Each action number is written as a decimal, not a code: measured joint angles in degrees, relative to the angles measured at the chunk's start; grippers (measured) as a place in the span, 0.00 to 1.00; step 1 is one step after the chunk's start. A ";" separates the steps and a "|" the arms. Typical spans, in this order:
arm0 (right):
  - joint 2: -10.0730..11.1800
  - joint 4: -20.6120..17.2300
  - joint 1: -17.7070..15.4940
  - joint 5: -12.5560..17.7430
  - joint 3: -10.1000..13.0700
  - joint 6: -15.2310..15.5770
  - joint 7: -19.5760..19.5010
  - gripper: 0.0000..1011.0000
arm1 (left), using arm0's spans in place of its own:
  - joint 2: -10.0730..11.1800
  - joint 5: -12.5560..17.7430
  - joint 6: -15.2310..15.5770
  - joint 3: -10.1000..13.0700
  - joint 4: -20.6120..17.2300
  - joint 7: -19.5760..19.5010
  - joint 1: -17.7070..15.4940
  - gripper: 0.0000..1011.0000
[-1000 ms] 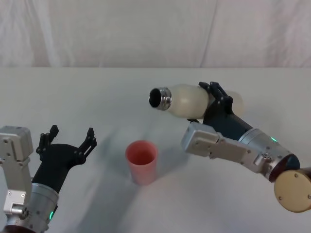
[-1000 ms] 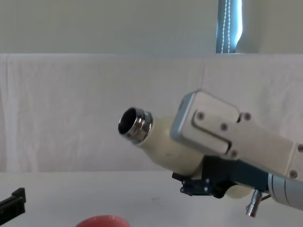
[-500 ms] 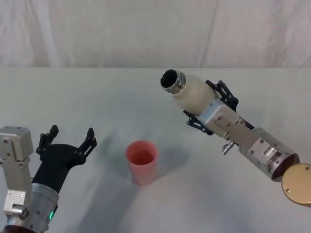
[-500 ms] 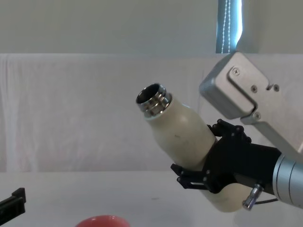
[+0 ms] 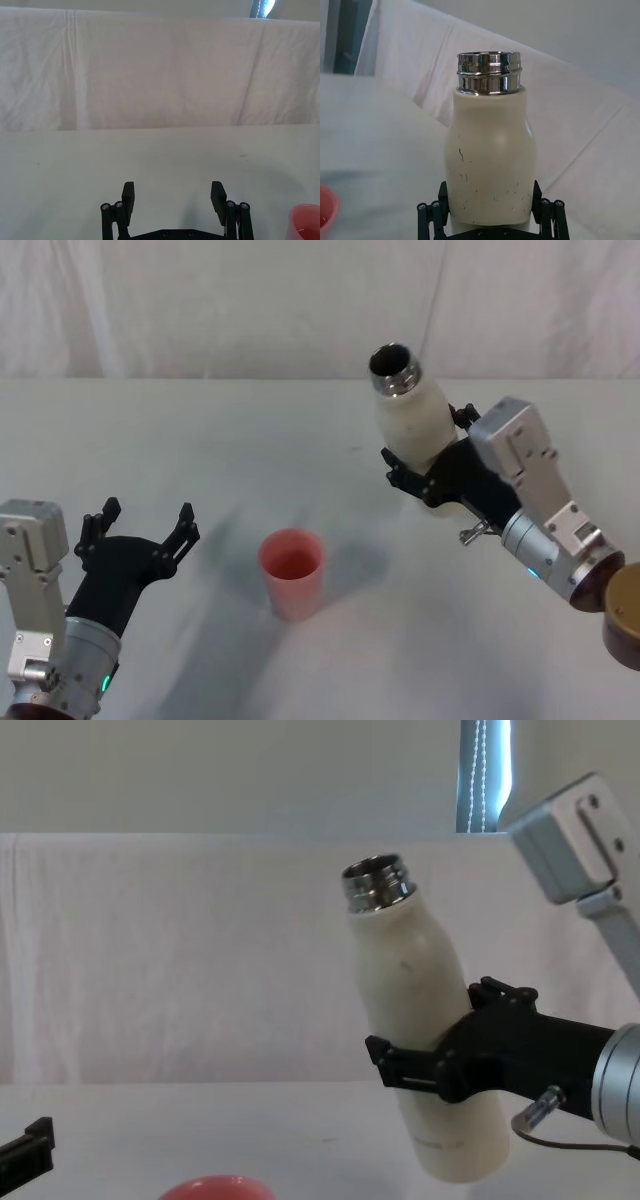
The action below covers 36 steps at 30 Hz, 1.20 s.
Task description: Grasp the thermos with one hand and pour water into the cup lid.
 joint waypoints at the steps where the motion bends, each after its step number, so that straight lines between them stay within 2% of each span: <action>1: -0.16 0.08 -0.03 1.04 0.29 0.22 0.23 0.94 | 0.00 0.00 0.00 0.00 0.00 0.00 0.00 0.99; 15: -1.65 1.07 -0.15 14.09 3.00 4.32 2.96 0.94 | 0.00 0.00 0.00 0.00 0.00 0.00 0.00 0.99; 22: -1.90 1.80 0.01 18.18 3.43 5.11 3.52 0.94 | 0.00 0.00 0.00 0.00 0.00 0.00 0.00 0.99; 27: -1.87 2.15 0.04 19.56 3.44 4.89 3.38 0.94 | 0.00 0.00 0.00 0.00 0.00 0.00 0.00 0.99; 36: -0.76 2.65 0.27 19.63 2.33 3.21 1.36 0.94 | 0.00 0.00 0.00 0.00 0.00 0.00 0.00 0.99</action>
